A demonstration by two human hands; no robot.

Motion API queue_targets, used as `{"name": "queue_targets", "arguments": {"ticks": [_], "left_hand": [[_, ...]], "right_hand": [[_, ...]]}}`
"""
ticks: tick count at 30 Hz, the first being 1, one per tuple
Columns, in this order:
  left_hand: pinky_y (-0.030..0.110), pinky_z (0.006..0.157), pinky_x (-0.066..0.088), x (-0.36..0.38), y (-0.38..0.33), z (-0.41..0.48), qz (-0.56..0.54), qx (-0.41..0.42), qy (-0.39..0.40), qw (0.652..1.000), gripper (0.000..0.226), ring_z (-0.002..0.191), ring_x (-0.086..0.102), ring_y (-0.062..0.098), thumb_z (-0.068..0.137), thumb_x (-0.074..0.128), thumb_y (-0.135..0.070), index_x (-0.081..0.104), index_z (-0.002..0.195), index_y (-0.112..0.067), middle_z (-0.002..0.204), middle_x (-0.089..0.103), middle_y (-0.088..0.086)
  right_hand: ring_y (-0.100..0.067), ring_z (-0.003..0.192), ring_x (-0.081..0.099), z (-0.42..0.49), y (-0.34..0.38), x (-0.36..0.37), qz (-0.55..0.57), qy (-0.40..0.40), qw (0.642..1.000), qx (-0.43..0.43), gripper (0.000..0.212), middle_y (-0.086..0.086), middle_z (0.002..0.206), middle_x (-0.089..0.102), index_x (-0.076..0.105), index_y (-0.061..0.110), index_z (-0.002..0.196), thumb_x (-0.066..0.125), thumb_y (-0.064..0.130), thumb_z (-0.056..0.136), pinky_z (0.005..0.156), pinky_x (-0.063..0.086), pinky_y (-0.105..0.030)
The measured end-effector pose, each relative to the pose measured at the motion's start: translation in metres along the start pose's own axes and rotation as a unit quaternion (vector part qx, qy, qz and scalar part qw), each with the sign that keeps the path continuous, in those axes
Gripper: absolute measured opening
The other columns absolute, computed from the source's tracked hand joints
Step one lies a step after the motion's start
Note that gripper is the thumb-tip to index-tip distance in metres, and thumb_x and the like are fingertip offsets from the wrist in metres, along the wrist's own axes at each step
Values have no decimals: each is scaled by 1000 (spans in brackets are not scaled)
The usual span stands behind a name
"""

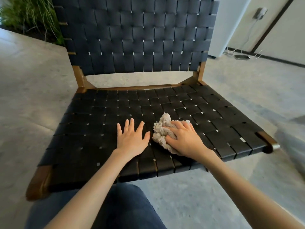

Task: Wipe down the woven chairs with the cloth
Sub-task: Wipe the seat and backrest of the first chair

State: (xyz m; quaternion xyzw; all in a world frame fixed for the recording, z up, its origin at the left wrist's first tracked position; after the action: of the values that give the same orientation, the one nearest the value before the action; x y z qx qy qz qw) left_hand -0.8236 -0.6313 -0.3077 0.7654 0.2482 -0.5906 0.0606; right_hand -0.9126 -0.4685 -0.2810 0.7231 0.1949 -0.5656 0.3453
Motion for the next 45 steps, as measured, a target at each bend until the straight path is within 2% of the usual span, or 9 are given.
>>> {"name": "queue_targets", "arguments": {"ticks": [7, 11, 15, 18, 24, 30, 39, 45], "left_hand": [[47, 115, -9, 5, -31, -22, -25, 23, 3, 999, 61, 146, -10, 27, 97, 16, -57, 8, 151, -29, 159, -3, 11], [52, 113, -12, 5, -31, -20, -21, 28, 4, 999, 61, 146, -7, 25, 96, 17, -59, 11, 150, -33, 160, 1, 7], [55, 110, -15, 4, -31, -14, 3, 36, -2, 999, 62, 146, -3, 25, 95, 17, -61, 11, 150, -34, 160, 3, 6], [54, 112, -12, 3, -36, -4, 7, 35, 2, 999, 62, 146, -3, 26, 95, 19, -61, 9, 150, -34, 160, 2, 6], [49, 115, -7, 6, -43, 31, -11, 27, -1, 1000, 56, 146, -8, 24, 99, 20, -51, 9, 150, -32, 160, -2, 5], [46, 116, -7, 11, -48, 73, -15, 8, -61, 998, 59, 146, -5, 19, 99, 20, -50, 10, 151, -24, 160, 1, 1], [49, 114, -7, 22, -53, 123, -1, 9, -119, 993, 57, 147, -2, 22, 95, 16, -52, 13, 149, -34, 160, 4, -2], [53, 111, -10, 23, -53, 135, -2, 12, -109, 994, 59, 146, -5, 24, 91, 11, -53, 9, 149, -39, 160, 0, -4]], "right_hand": [[-23, 131, 32, -75, -43, -23, -43, -72, 994, 71, 45, 4, 140, 45, 53, 35, 134, 44, 47, 92, 115, 17, -43], [-27, 134, 28, -67, -38, -15, -91, -59, 991, 84, 50, 1, 147, 38, 42, 43, 140, 31, 54, 93, 113, 14, -47], [-32, 138, 23, -39, -36, -8, -87, -21, 991, 96, 59, 2, 155, 27, 26, 50, 144, 17, 64, 87, 113, 9, -55], [-34, 142, 16, -10, -39, -1, -81, 5, 992, 99, 59, 1, 158, 20, 21, 49, 146, 19, 64, 90, 114, 2, -59], [-36, 142, 14, 56, -46, 12, -96, -8, 991, 98, 57, 0, 158, 18, 22, 45, 147, 20, 60, 92, 112, -1, -61], [-37, 142, 14, 144, -59, 19, -102, -11, 992, 76, 56, -2, 158, 16, 20, 40, 149, 22, 57, 95, 113, -1, -62], [-36, 144, 15, 243, -76, 28, -89, -31, 995, 42, 57, -5, 157, 22, 22, 36, 149, 23, 56, 96, 114, 2, -61], [-34, 144, 16, 258, -100, 13, -93, -50, 989, 106, 57, -10, 153, 29, 28, 27, 149, 26, 51, 96, 116, 4, -57]]}}
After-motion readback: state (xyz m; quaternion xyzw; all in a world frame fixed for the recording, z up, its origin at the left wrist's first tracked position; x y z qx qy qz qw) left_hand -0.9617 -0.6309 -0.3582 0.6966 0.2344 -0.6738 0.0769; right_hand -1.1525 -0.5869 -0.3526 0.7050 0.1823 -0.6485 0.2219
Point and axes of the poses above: each hand's wrist, its own z-axis towards the middle knuckle, its own x-axis out of the palm, y = z × x, the point moved 3 cm from there along z, towards the middle knuckle
